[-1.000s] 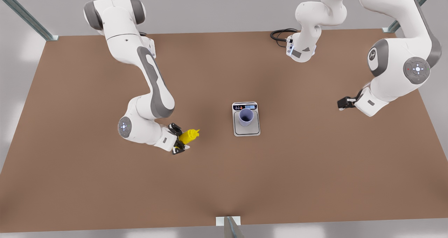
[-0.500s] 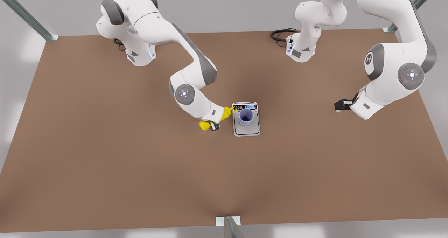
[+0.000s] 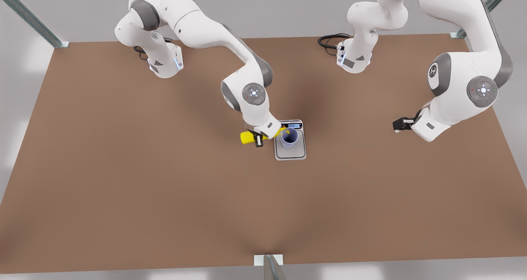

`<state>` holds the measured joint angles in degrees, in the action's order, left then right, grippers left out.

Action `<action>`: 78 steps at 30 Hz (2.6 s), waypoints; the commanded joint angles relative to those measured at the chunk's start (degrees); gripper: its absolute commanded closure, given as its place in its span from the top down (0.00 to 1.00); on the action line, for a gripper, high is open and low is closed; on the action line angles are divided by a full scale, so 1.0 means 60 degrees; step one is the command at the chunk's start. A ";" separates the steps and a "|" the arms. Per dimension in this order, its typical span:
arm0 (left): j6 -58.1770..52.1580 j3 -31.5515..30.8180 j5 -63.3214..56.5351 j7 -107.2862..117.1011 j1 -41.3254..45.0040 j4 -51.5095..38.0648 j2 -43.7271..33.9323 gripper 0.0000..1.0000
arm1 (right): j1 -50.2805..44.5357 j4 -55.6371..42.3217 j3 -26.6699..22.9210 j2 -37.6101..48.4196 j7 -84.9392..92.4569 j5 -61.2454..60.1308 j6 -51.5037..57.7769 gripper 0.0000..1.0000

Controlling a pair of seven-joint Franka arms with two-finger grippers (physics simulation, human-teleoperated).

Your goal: Move cup to the weight, pick up sauce bottle, pour sauce

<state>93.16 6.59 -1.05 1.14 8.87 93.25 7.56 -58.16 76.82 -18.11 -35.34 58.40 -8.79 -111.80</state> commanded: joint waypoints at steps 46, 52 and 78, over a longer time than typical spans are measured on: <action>-0.0146 -0.0014 -0.0001 0.0000 0.0162 0.0001 0.0073 1.00 | 0.9576 -0.0454 0.5083 -0.1346 0.7523 -0.7544 0.1435 0.51; -0.0146 -0.0014 -0.0001 0.0000 0.0162 0.0001 0.0087 1.00 | 0.9987 -0.0088 0.5069 -0.2327 1.0218 -0.9272 0.2065 0.51; -0.0220 -0.0014 -0.0001 0.0015 0.0176 0.0001 0.0146 1.00 | 1.0250 -0.0308 0.5039 -0.4510 1.2343 -1.0049 0.2314 0.54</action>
<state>91.85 6.50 -1.05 1.23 9.94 93.25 8.44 3.34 74.89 12.12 -62.45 132.72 -69.03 -97.90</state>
